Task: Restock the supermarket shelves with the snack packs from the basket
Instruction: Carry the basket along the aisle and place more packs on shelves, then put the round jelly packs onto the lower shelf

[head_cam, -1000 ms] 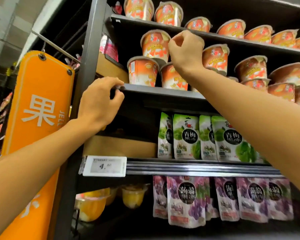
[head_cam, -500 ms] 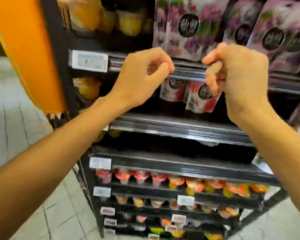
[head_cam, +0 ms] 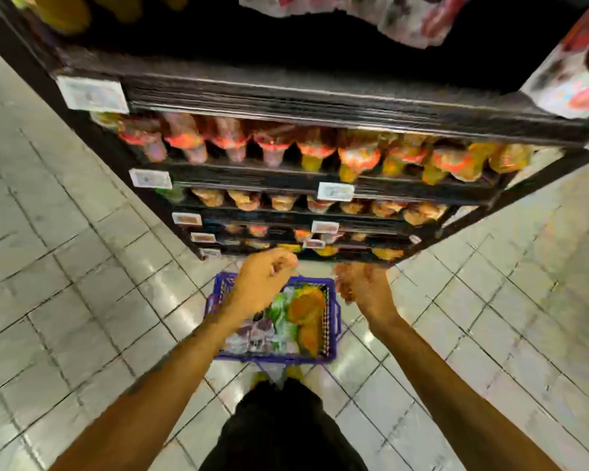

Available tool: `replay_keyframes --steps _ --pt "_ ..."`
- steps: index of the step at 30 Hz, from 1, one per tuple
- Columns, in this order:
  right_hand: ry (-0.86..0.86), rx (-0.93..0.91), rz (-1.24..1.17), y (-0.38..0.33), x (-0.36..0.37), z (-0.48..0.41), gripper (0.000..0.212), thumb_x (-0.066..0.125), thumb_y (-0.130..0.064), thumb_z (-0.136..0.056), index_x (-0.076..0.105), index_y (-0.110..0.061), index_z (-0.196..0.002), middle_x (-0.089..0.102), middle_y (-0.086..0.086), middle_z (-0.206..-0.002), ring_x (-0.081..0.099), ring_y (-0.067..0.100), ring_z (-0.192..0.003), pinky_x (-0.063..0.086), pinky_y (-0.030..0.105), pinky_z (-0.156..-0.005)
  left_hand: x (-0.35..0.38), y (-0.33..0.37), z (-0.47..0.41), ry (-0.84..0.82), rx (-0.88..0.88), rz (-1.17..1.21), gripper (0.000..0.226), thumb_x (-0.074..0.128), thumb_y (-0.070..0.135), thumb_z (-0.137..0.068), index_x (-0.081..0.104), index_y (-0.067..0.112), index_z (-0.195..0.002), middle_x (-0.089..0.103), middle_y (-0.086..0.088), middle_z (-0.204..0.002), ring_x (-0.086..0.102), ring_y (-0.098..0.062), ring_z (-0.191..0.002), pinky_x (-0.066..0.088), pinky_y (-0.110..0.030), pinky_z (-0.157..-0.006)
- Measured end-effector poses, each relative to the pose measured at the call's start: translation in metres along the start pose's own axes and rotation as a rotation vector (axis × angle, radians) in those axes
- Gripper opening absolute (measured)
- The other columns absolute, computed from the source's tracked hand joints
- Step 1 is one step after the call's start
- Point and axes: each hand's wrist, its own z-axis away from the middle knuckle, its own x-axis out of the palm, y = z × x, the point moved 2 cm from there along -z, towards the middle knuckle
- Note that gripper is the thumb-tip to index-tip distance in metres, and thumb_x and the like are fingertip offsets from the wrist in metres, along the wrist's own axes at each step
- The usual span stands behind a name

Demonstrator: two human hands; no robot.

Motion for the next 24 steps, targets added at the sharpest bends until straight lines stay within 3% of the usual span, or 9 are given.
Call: replay_keyframes --steps 3,6,9,11,13,15,19,22,24 --pt "0.015 0.158 0.000 0.067 0.000 -0.022 0.025 0.058 -0.002 -0.093 0.065 -0.011 -0.071 0.060 0.001 -0.058 0.052 0.011 -0.050 0.039 0.019 -0.046 0.045 -0.054 0.010 -0.023 -0.137 0.036 0.012 0.059 -0.008 -0.089 0.070 -0.005 -0.092 0.069 -0.014 -0.087 0.062 -0.026 -0.077 0.045 -0.030 -0.071" --pt "0.001 0.225 0.021 0.112 -0.005 -0.042 0.027 0.060 -0.007 -0.093 0.064 -0.011 -0.067 0.061 -0.007 -0.050 0.052 0.008 -0.047 0.039 0.017 -0.045 0.080 -0.092 0.021 -0.076 -0.231 0.051 0.014 0.058 -0.012 -0.088 0.069 -0.007 -0.094 0.068 -0.010 -0.090 0.059 -0.022 -0.077 0.044 -0.019 -0.072" --pt "-0.042 0.280 0.140 0.144 -0.014 -0.060 0.026 0.062 -0.013 -0.093 0.062 -0.009 -0.068 0.060 0.001 -0.057 0.051 0.013 -0.051 0.039 0.022 -0.050 0.112 -0.118 0.030 -0.087 -0.330 0.087 0.012 0.060 -0.008 -0.089 0.070 -0.005 -0.095 0.070 -0.016 -0.093 0.061 -0.026 -0.082 0.048 -0.036 -0.076" --pt "-0.086 0.335 0.169 0.163 -0.023 -0.075 0.021 0.060 -0.012 -0.094 0.065 -0.007 -0.074 0.061 0.006 -0.061 0.051 0.015 -0.052 0.039 0.021 -0.049 0.136 -0.134 0.031 -0.070 -0.402 0.134 0.009 0.062 -0.004 -0.090 0.070 -0.002 -0.093 0.069 -0.019 -0.093 0.062 -0.023 -0.082 0.049 -0.032 -0.080" --pt "-0.129 0.391 0.200 0.185 -0.032 -0.094 0.017 0.058 -0.010 -0.094 0.065 -0.005 -0.080 0.061 0.006 -0.064 0.050 0.015 -0.051 0.039 0.020 -0.045 0.163 -0.154 0.025 -0.054 -0.523 0.188 0.013 0.062 -0.003 -0.090 0.069 0.008 -0.085 0.069 -0.013 -0.087 0.062 -0.017 -0.077 0.047 -0.024 -0.076" --pt "-0.168 0.436 0.244 0.211 -0.038 -0.118 0.016 0.058 -0.011 -0.093 0.064 -0.005 -0.081 0.062 0.008 -0.066 0.050 0.014 -0.048 0.039 0.020 -0.043 0.189 -0.180 0.016 -0.006 -0.649 0.222 0.022 0.061 -0.003 -0.090 0.066 0.017 -0.081 0.068 -0.009 -0.082 0.062 -0.023 -0.078 0.047 -0.028 -0.075" --pt "-0.250 0.474 0.303 0.277 -0.037 -0.184 0.018 0.055 -0.014 -0.092 0.063 -0.010 -0.076 0.063 0.004 -0.063 0.052 0.011 -0.045 0.041 0.017 -0.040 0.248 -0.247 -0.009 0.087 -0.797 0.212 0.020 0.061 -0.002 -0.089 0.065 0.015 -0.080 0.065 -0.010 -0.076 0.057 -0.022 -0.076 0.044 -0.029 -0.067" --pt "-0.356 0.471 0.281 0.331 -0.018 -0.239 0.019 0.059 -0.020 -0.094 0.061 -0.014 -0.076 0.064 0.007 -0.068 0.058 0.018 -0.054 0.049 0.025 -0.052 0.284 -0.313 -0.032 0.106 -0.818 0.136 0.013 0.058 -0.004 -0.091 0.064 0.008 -0.089 0.061 -0.011 -0.075 0.054 -0.021 -0.071 0.039 -0.025 -0.054" --pt "-0.434 0.500 0.239 0.361 -0.001 -0.270 0.014 0.062 -0.027 -0.093 0.062 -0.016 -0.085 0.069 0.011 -0.084 0.065 0.023 -0.072 0.053 0.031 -0.063 0.297 -0.352 -0.050 0.132 -0.828 0.027 0.016 0.051 -0.004 -0.096 0.059 0.010 -0.091 0.061 -0.005 -0.071 0.057 -0.017 -0.059 0.041 -0.018 -0.046"
